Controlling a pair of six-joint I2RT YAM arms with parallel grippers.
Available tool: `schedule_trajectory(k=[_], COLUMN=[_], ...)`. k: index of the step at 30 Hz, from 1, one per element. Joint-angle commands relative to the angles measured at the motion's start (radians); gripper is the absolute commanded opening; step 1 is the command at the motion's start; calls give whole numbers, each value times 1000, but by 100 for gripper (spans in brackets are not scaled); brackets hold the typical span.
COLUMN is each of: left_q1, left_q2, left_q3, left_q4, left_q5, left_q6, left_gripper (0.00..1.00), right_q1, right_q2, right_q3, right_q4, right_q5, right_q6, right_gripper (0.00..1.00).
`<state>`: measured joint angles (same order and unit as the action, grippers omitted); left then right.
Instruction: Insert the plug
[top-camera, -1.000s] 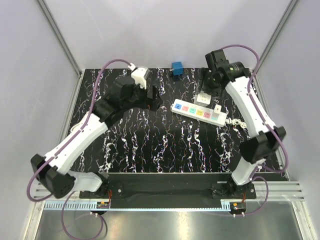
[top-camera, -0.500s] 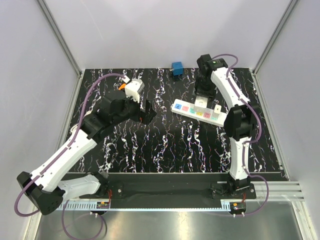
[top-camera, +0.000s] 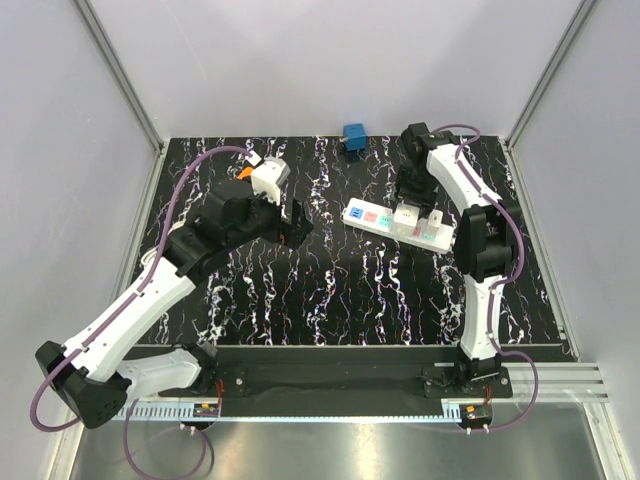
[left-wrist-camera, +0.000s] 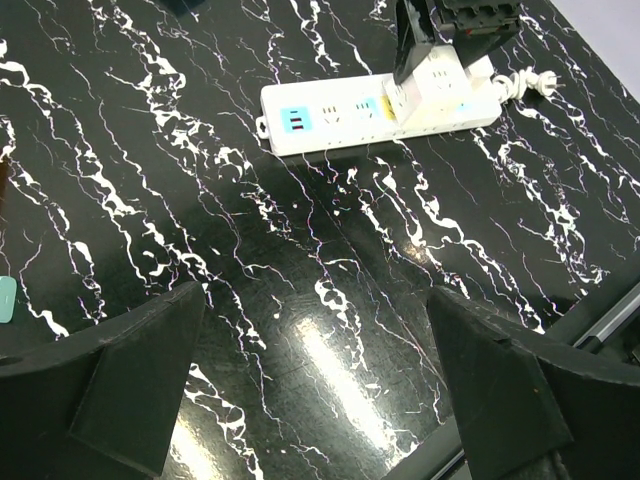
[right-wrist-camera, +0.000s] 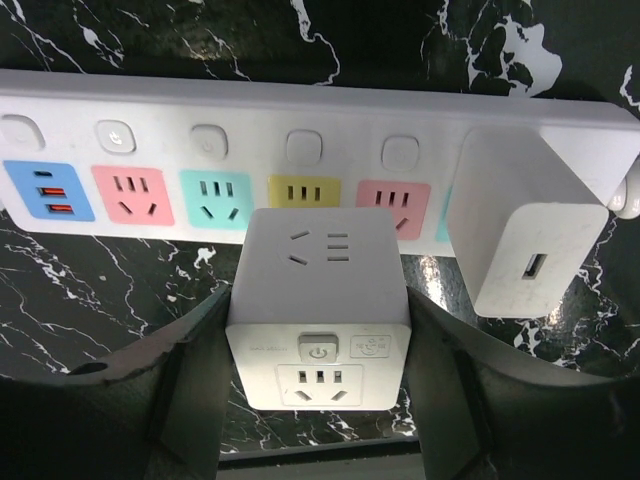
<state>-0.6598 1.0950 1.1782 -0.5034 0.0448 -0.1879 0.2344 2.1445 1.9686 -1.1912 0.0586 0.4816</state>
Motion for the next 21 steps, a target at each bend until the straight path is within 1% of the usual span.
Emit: schedule_trajectory(k=[1,13,21], left_q1=[-1,-1,-1], left_q2=[5,-1,-3], left_q3=[4,3,3], left_q4=[40,40,42], left_q5=[12,-3,-2], left_q6=[10,16,11], left_gripper=[99,99,99], right_q1=[-3,-12,-10], right_q2=[-63,-38,-35], right_q3=[6,15,-17], right_q4=[47,65,65], right_q5=[-23,-10,-2], right_q6=[15,12,31], right_gripper=[0,0,0])
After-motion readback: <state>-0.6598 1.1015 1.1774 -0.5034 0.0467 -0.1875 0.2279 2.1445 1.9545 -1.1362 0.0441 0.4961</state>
